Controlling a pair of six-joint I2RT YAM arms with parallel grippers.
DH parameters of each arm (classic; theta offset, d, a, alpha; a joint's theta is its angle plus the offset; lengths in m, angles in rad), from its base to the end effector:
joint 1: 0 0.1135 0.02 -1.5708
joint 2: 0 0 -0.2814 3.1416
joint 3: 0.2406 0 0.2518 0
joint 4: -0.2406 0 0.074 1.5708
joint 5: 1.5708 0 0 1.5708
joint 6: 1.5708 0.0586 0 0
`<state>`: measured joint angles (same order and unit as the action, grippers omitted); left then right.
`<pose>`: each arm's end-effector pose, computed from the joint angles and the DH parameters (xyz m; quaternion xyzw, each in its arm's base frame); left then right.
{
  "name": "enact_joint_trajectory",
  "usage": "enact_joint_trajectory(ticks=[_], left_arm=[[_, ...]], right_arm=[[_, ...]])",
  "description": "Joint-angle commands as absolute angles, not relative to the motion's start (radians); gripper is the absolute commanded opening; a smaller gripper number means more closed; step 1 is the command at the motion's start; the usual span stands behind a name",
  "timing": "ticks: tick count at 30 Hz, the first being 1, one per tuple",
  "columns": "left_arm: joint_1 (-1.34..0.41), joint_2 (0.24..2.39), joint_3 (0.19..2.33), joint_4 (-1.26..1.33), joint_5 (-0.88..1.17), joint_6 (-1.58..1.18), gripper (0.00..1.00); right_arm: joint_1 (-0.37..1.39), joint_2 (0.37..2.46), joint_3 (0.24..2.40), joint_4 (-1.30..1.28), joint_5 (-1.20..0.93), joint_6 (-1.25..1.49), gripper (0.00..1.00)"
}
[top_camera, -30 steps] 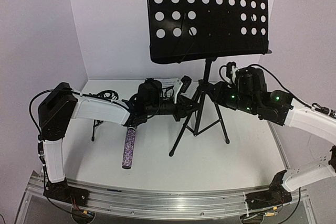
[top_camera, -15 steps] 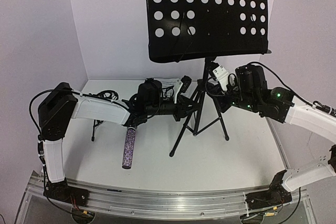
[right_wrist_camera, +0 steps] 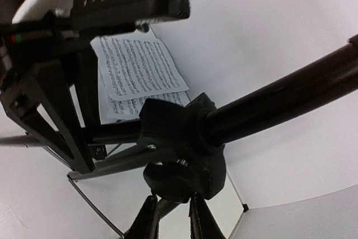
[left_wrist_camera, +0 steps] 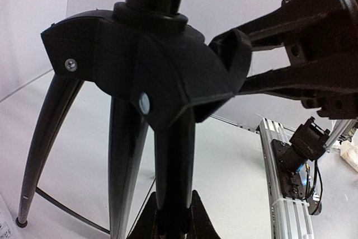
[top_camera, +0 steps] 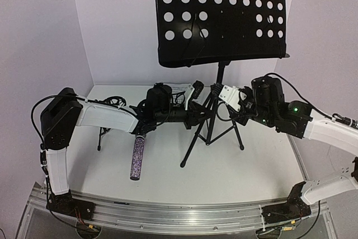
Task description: Pack up the instrument practice props
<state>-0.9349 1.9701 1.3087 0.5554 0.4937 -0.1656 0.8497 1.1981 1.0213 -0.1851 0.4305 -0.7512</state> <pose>0.2652 -0.4060 0.2566 0.4220 0.6070 -0.4939 0.4577 0.2084 0.2000 0.3466 -0.4923 0.6469 -0.1482 0.5632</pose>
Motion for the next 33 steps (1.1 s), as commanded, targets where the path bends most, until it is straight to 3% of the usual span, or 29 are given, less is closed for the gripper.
enact_joint_trajectory(ticks=[1, 7, 11, 16, 19, 25, 33], left_arm=[[-0.948, 1.984, 1.339, 0.515, 0.579, -0.109, 0.0], [-0.949, 1.986, 1.342, 0.511, 0.578, -0.105, 0.0], [-0.949, 1.985, 1.334, 0.514, 0.575, -0.106, 0.0], [-0.949, 1.989, 1.332, 0.527, 0.572, -0.104, 0.0], [-0.948, 1.99, 1.332, 0.537, 0.57, -0.103, 0.0], [-0.948, 1.988, 1.326, 0.536, 0.572, -0.095, 0.0], [-0.95, 1.98, 1.321, 0.537, 0.578, -0.093, 0.0]], right_arm=[[0.861, 1.235, 0.986, -0.224, 0.492, -0.913, 0.0], [0.872, 1.21, 0.979, -0.192, 0.532, -0.864, 0.04], [0.873, 1.122, 0.952, -0.197, 0.459, -0.629, 0.23], [0.875, 1.026, 0.931, -0.248, 0.406, -0.159, 0.61], [0.875, 1.013, 0.934, -0.254, 0.348, 0.216, 0.71], [0.875, 1.055, 0.95, -0.22, 0.336, 0.746, 0.71], [0.875, 1.007, 0.778, 0.208, 0.408, 1.21, 0.59]])
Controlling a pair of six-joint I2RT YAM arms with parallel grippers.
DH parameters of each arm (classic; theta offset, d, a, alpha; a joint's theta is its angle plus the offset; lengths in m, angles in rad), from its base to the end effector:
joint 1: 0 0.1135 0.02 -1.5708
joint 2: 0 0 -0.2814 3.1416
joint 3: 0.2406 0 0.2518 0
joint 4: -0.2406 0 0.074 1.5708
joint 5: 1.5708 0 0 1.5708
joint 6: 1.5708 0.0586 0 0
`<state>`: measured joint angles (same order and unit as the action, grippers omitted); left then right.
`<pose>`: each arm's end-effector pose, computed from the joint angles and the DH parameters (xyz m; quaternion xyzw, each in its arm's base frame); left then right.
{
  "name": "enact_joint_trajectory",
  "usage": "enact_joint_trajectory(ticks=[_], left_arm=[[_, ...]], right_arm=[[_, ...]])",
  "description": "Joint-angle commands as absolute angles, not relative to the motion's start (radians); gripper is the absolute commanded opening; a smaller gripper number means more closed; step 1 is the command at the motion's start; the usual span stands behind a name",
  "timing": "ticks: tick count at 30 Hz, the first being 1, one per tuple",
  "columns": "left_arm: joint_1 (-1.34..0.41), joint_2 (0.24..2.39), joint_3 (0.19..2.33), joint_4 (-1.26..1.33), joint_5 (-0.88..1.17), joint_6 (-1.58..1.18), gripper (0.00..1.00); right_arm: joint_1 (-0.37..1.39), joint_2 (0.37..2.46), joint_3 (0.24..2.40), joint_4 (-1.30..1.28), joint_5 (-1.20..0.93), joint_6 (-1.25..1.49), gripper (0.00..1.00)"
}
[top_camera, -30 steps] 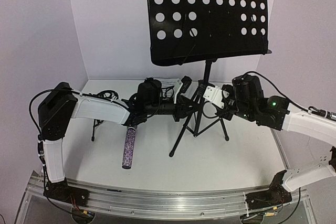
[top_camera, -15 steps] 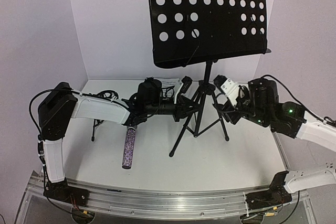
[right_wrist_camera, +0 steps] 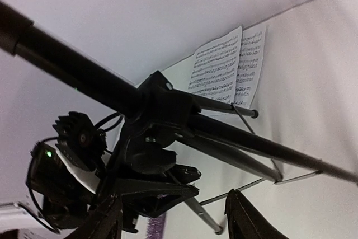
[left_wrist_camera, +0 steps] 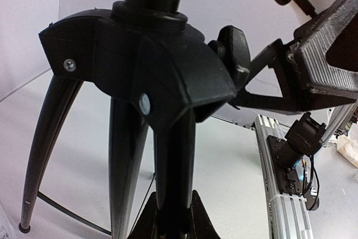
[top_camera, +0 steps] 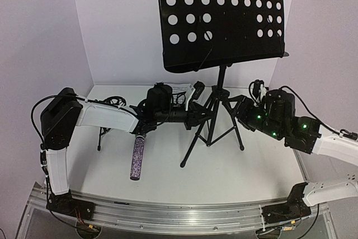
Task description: Pack up the instrument practice props
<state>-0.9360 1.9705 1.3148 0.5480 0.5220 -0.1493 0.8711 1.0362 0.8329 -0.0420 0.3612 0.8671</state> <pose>0.2635 -0.4070 0.2578 0.4348 0.5980 -0.4977 0.4535 0.1789 0.1804 0.3337 0.1090 0.7757 0.3709 0.4989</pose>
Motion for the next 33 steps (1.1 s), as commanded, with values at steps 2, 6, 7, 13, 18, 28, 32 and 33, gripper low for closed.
enact_joint_trajectory(ticks=[2, 6, 7, 13, 18, 28, 32, 33], left_arm=[[-0.949, 1.981, 1.321, 0.538, 0.58, -0.095, 0.0], [-0.95, 1.979, 1.325, 0.535, 0.577, -0.092, 0.0], [-0.95, 1.978, 1.325, 0.535, 0.576, -0.092, 0.0], [-0.95, 1.982, 1.326, 0.538, 0.578, -0.097, 0.0], [-0.95, 1.983, 1.322, 0.536, 0.578, -0.098, 0.0], [-0.949, 1.982, 1.321, 0.539, 0.578, -0.096, 0.0], [-0.948, 1.981, 1.331, 0.537, 0.578, -0.072, 0.0], [-0.946, 1.98, 1.335, 0.536, 0.578, -0.064, 0.0]], right_arm=[[0.874, 1.036, 0.793, 0.219, 0.407, 1.265, 0.59], [0.874, 1.106, 0.791, 0.312, 0.388, 1.372, 0.59], [0.874, 1.115, 0.783, 0.338, 0.385, 1.397, 0.59], [0.874, 1.124, 0.735, 0.398, 0.428, 1.504, 0.48], [0.874, 1.143, 0.733, 0.442, 0.448, 1.531, 0.41], [0.875, 1.134, 0.706, 0.445, 0.47, 1.505, 0.0], [0.874, 1.098, 0.752, 0.295, 0.472, 1.352, 0.0], [0.875, 1.089, 0.786, 0.214, 0.472, 1.267, 0.0]])
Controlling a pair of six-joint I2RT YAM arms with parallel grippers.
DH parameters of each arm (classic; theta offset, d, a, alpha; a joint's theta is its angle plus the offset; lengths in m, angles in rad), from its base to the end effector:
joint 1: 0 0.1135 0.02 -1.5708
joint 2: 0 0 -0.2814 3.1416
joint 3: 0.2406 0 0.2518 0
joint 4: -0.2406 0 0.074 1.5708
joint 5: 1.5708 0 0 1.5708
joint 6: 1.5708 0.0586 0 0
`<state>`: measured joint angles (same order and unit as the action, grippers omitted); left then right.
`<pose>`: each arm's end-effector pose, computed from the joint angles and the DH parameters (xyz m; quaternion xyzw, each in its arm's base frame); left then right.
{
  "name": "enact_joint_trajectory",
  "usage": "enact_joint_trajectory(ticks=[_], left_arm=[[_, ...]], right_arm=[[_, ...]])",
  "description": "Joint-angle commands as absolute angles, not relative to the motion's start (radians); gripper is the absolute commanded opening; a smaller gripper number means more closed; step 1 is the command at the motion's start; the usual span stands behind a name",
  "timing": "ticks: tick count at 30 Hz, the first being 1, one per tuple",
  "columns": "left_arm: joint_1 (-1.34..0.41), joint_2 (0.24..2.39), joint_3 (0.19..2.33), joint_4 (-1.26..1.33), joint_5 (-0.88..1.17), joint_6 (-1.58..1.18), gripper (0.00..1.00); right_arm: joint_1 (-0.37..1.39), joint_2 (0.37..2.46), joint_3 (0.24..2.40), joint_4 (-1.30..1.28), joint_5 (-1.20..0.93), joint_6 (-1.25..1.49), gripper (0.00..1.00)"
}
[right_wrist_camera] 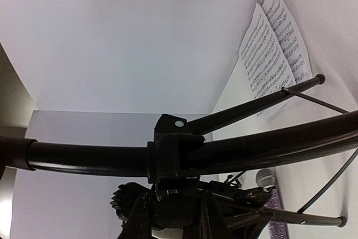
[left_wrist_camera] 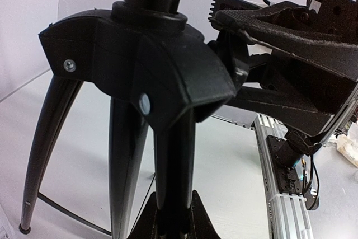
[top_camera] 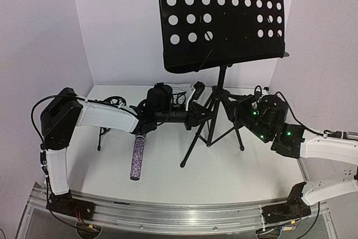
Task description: Pack up the instrument practice props
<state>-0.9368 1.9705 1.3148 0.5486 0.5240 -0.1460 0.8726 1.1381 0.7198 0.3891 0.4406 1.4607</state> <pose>0.2630 -0.4073 0.2578 0.4365 0.5964 -0.4978 0.4538 0.1971 0.1960 0.3207 0.3486 0.6258 0.5635 0.4115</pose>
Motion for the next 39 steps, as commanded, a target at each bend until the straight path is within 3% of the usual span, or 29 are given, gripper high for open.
enact_joint_trajectory(ticks=[1, 4, 7, 16, 22, 32, 39], left_arm=[[-0.943, 1.979, 1.339, 0.536, 0.579, -0.058, 0.0], [-0.935, 1.977, 1.353, 0.536, 0.594, -0.038, 0.0], [-0.933, 1.975, 1.364, 0.532, 0.612, -0.03, 0.0], [-0.933, 1.982, 1.409, 0.52, 0.665, -0.073, 0.0], [-0.924, 2.014, 1.464, 0.502, 0.686, -0.102, 0.0], [-0.917, 2.039, 1.504, 0.482, 0.681, -0.086, 0.0], [-0.917, 2.038, 1.503, 0.48, 0.68, -0.078, 0.0]], right_arm=[[0.875, 1.083, 0.82, 0.133, 0.472, 1.165, 0.0], [0.875, 1.095, 0.938, -0.039, 0.453, 0.758, 0.0], [0.876, 1.119, 0.962, -0.047, 0.424, 0.463, 0.0], [0.875, 1.183, 0.974, 0.018, 0.385, -0.164, 0.0], [0.874, 1.187, 0.948, 0.046, 0.349, -0.432, 0.0], [0.876, 1.19, 0.878, 0.082, 0.3, -0.573, 0.0], [0.875, 1.188, 0.825, 0.103, 0.277, -0.845, 0.0]])
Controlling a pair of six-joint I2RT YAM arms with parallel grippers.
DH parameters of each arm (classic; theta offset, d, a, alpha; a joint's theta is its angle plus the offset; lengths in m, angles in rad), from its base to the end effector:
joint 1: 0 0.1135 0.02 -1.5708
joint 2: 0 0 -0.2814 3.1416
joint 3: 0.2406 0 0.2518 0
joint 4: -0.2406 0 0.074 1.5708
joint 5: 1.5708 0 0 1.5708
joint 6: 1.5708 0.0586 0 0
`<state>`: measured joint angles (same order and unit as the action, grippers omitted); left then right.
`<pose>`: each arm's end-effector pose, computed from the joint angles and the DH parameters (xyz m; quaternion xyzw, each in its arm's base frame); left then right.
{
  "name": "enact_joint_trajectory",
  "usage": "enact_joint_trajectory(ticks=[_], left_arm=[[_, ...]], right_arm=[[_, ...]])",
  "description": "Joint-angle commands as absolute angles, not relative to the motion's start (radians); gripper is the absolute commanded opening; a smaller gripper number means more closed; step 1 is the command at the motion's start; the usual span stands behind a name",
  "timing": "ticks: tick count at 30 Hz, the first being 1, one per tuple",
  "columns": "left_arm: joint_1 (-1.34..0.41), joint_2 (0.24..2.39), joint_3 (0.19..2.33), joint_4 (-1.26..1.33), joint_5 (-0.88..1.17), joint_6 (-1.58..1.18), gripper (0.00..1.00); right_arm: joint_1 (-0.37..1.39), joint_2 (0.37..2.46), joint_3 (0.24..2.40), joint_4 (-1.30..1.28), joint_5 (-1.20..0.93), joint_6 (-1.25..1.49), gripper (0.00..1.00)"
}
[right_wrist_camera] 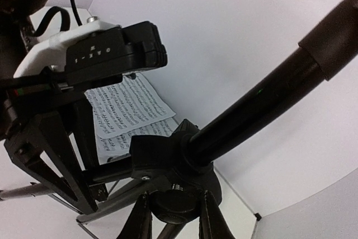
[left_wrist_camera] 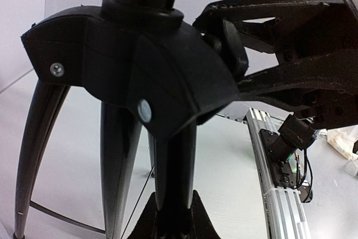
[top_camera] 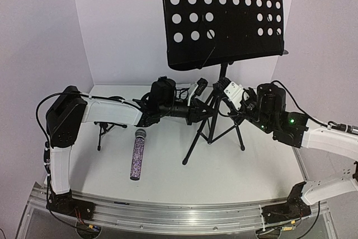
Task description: Pack up the instrument practice props
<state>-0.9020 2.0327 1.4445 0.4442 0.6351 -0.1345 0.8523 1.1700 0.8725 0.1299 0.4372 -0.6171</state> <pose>0.2840 -0.4155 0.2622 0.4584 0.5896 -0.5131 0.4231 0.2075 0.1997 0.3371 -0.3960 0.6471 -0.0906 0.6452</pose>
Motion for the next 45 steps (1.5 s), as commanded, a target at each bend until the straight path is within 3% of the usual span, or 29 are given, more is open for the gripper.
enact_joint_trajectory(ticks=[1, 10, 18, 29, 30, 33, 39, 45], left_arm=[[-0.917, 2.038, 1.502, 0.479, 0.68, -0.078, 0.0], [-0.916, 2.038, 1.499, 0.47, 0.68, -0.067, 0.0], [-0.917, 2.037, 1.494, 0.463, 0.68, -0.056, 0.0], [-0.91, 2.036, 1.486, 0.461, 0.68, -0.052, 0.0], [-0.91, 2.036, 1.486, 0.46, 0.68, -0.053, 0.0], [-0.908, 2.036, 1.485, 0.459, 0.68, -0.054, 0.0], [-0.904, 2.039, 1.488, 0.459, 0.677, -0.054, 0.0], [-0.901, 2.046, 1.492, 0.463, 0.673, -0.053, 0.0]], right_arm=[[0.875, 1.189, 0.824, 0.102, 0.292, -0.895, 0.0], [0.875, 1.215, 0.871, 0.045, 0.504, -1.311, 0.0], [0.875, 1.232, 0.966, -0.271, 0.574, -1.582, 0.0], [0.875, 1.246, 0.989, -0.352, 0.625, -1.703, 0.0], [0.875, 1.245, 0.991, -0.349, 0.621, -1.692, 0.04], [0.875, 1.232, 0.994, -0.272, 0.605, -1.615, 0.34], [0.898, 1.128, 1.01, -0.124, 0.542, -1.286, 0.75], [0.906, 0.947, 1.003, -0.278, 0.339, -0.592, 0.88]])
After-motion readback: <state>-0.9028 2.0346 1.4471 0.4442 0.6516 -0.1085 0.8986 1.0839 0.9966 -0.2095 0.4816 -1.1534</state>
